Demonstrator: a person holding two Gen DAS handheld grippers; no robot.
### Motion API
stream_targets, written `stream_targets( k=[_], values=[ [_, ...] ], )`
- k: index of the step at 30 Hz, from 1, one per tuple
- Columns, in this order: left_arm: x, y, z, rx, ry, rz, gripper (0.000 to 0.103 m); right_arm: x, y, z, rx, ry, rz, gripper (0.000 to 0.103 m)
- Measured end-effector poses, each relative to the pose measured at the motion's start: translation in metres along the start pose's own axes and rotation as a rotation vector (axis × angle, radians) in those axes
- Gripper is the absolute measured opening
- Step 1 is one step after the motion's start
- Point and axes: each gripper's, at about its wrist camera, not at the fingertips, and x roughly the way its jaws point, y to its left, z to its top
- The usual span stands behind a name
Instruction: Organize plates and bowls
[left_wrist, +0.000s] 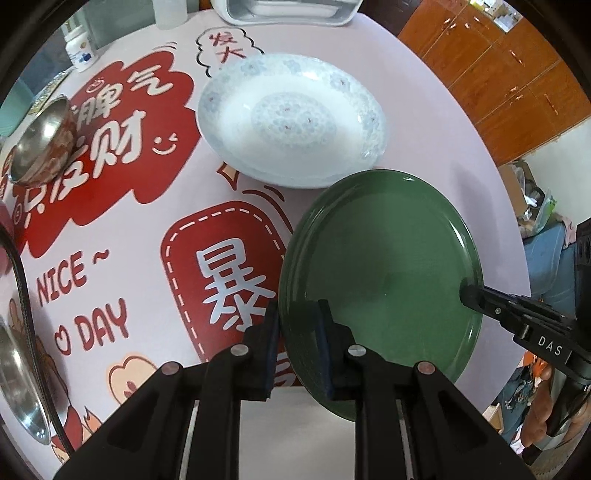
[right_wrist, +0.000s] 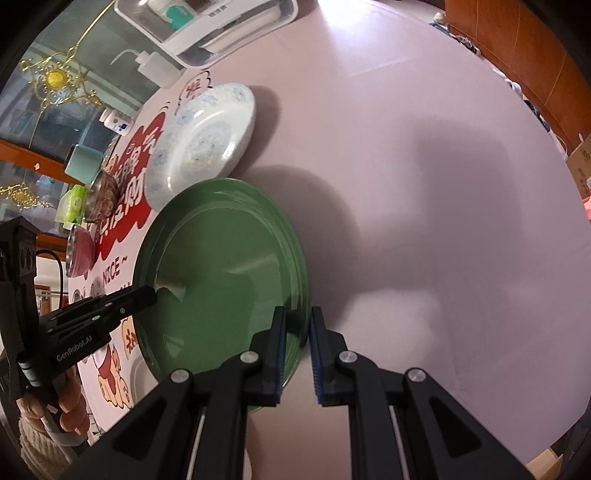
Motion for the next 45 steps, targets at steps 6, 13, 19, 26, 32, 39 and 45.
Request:
stream_targets(
  k=[6, 13, 19, 26, 32, 39, 45],
  values=[
    [-0.04, 0.007, -0.016, -0.024, -0.06, 0.005, 0.016, -0.022, 0.017, -0.005, -0.047, -0.035, 0.028, 0.012],
    [-0.089, 0.011, -0.037, -0.071, -0.156, 0.027, 0.016, -0.05, 0.05, -0.014, -0.118, -0.083, 0.073, 0.012],
    [-0.121, 0.023, -0.063, -0.089, -0.209, 0.038, 0.016, -0.064, 0.075, -0.029, -0.16, -0.107, 0.099, 0.012],
    [-0.127, 0.042, -0.098, -0.114, -0.198, 0.037, 0.017, -0.061, 0.1, -0.051, -0.19, -0.094, 0.089, 0.012],
    [-0.117, 0.062, -0.129, -0.136, -0.155, 0.024, 0.017, -0.049, 0.118, -0.072, -0.217, -0.057, 0.07, 0.012],
    [-0.083, 0.084, -0.166, -0.18, -0.081, 0.011, 0.017, -0.014, 0.122, -0.099, -0.236, 0.017, 0.06, 0.012],
    [-0.059, 0.099, -0.191, -0.212, -0.042, 0.005, 0.017, 0.017, 0.119, -0.124, -0.237, 0.082, 0.052, 0.012]
  ],
)
